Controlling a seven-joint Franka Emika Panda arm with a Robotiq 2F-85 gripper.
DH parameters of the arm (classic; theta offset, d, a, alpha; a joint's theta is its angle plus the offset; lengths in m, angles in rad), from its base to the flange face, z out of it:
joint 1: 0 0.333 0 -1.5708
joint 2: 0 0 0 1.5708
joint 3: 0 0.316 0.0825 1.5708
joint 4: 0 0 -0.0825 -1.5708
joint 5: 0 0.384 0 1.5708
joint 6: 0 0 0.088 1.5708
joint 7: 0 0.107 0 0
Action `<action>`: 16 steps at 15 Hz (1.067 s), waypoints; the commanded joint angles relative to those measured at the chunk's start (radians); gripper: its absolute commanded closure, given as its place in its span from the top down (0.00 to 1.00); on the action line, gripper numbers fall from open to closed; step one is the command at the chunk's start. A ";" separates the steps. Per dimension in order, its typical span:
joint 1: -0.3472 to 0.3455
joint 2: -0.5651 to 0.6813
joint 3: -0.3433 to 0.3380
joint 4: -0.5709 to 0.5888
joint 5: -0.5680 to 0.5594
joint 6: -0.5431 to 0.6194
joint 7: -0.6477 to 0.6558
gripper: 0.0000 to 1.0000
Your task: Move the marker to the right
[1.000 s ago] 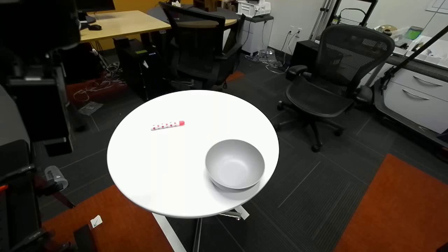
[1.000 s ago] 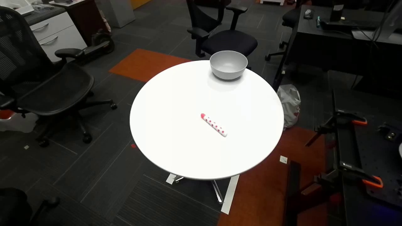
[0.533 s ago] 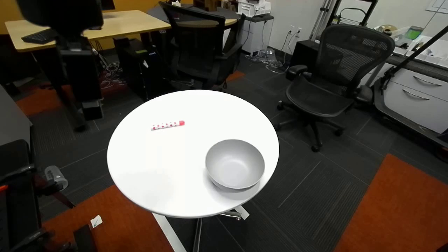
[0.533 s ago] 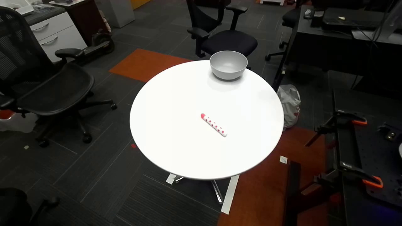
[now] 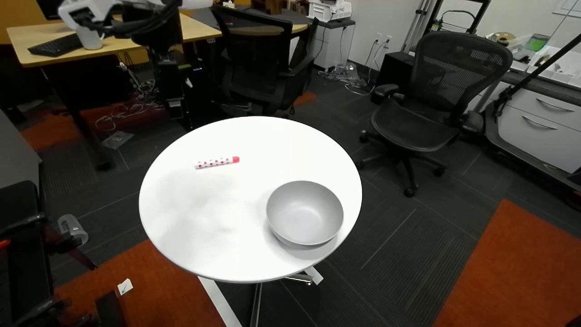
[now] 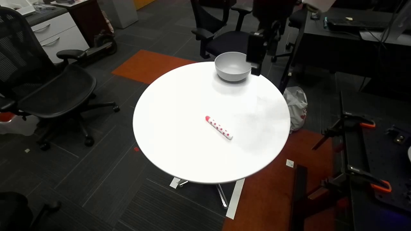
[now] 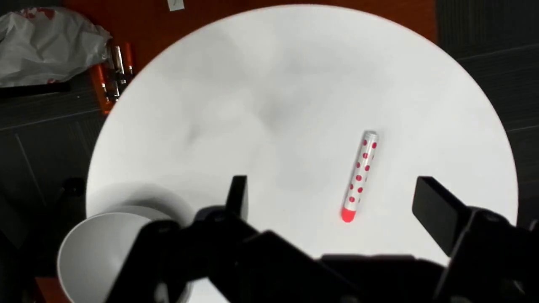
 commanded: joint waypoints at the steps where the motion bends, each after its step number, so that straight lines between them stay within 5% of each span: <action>1: 0.040 0.150 0.020 0.104 0.006 0.041 0.152 1.00; 7: 0.110 0.333 -0.002 0.173 -0.017 0.195 0.265 1.00; 16: 0.188 0.533 -0.097 0.239 -0.024 0.447 0.269 1.00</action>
